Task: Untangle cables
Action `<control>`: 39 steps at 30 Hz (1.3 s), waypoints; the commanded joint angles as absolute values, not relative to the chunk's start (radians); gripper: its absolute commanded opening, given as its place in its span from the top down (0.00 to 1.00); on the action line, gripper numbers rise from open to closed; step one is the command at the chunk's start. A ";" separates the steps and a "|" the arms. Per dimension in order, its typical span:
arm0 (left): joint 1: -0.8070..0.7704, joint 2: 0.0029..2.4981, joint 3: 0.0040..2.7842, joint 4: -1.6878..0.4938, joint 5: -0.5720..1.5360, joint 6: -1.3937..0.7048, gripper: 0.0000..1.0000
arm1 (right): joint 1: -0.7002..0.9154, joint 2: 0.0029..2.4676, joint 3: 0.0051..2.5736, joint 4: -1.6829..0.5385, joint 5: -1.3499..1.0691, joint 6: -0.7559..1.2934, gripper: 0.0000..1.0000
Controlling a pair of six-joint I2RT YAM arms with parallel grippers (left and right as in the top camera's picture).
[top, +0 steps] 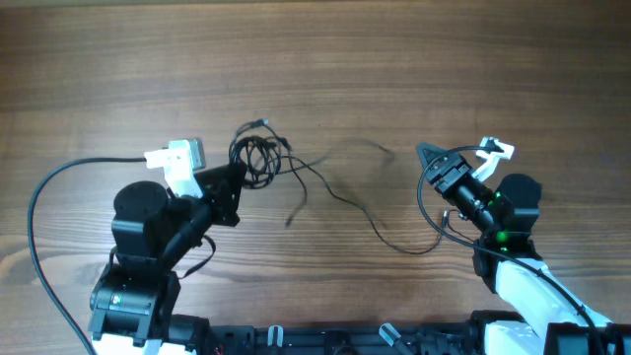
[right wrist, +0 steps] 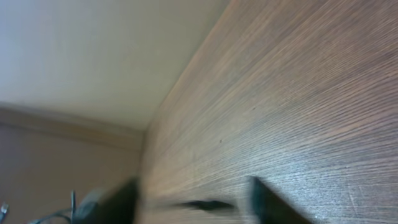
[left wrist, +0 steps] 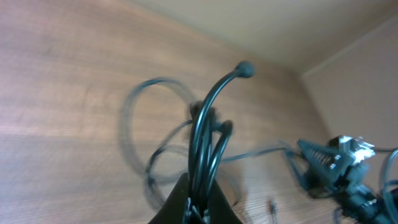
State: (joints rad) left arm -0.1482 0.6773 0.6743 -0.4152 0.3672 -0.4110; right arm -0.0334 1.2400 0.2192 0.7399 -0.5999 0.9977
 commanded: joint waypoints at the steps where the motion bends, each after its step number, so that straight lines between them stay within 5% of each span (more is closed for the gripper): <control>1: -0.143 0.701 0.686 -0.339 0.527 -0.450 0.96 | -0.036 1.240 0.229 0.750 -0.777 0.983 0.00; 8: -0.189 0.834 0.686 -0.286 0.702 -0.450 0.96 | 0.059 1.240 0.229 0.887 -1.000 0.970 0.01; 17: -0.359 1.014 0.686 -0.107 0.774 -0.458 0.96 | 0.286 1.240 0.229 0.898 -0.750 0.968 0.16; 19: -0.395 1.037 0.686 -0.093 0.774 -0.458 0.96 | 0.302 1.240 0.229 0.903 -0.727 0.969 0.27; 22: -0.437 1.055 0.686 -0.070 0.774 -0.458 0.96 | 0.304 1.240 0.229 0.906 -0.725 0.972 0.67; 26: -0.468 1.055 0.686 -0.030 0.773 -0.475 0.96 | 0.305 1.240 0.229 0.912 -0.726 1.027 0.89; 33: -0.451 1.052 0.686 -0.002 0.750 -0.507 0.96 | 0.304 1.240 0.229 0.860 -0.669 1.024 0.96; 39: -0.249 0.979 0.686 -0.019 0.751 -0.640 0.96 | 0.266 1.240 0.229 0.614 -0.450 1.042 0.96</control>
